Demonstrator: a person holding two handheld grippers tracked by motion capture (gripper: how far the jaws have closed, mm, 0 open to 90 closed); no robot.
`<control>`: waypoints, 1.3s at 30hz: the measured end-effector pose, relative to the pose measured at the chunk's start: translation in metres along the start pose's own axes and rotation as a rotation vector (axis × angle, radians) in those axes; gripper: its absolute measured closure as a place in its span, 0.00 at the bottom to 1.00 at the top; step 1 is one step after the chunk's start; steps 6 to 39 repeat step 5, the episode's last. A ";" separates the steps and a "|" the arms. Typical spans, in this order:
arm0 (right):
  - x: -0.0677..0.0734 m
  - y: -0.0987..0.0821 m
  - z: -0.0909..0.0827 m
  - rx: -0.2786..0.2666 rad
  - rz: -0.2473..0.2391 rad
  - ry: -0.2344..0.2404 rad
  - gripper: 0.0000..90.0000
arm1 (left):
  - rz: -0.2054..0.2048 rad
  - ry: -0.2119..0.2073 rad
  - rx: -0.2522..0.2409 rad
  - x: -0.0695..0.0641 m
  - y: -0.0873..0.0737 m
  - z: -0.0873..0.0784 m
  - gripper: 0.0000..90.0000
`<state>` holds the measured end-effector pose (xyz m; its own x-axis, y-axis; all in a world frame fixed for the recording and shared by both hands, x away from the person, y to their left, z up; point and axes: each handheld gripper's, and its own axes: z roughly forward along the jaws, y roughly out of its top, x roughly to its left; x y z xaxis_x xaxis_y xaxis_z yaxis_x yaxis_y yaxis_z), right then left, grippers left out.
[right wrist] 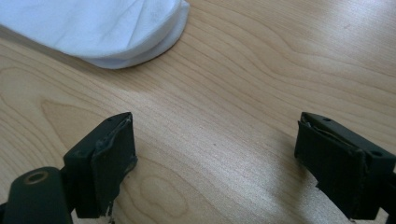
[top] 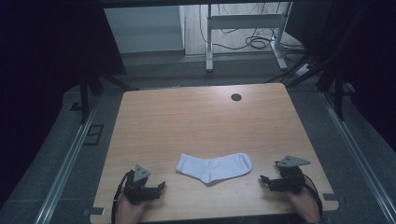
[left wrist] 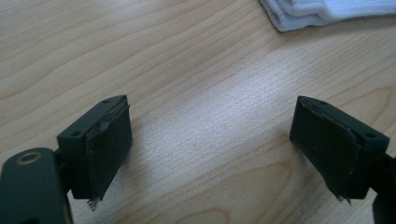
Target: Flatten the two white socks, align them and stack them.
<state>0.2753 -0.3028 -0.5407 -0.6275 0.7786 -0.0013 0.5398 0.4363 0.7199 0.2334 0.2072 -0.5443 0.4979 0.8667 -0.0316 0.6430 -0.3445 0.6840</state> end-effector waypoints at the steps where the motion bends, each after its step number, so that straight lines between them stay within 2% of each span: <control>1: 0.000 0.000 0.000 0.000 0.000 0.000 0.14 | -0.001 0.001 0.001 0.000 0.000 0.000 0.14; 39: 0.000 0.000 0.000 -0.001 0.005 0.000 0.13 | -0.007 0.007 0.003 -0.001 0.000 0.000 0.14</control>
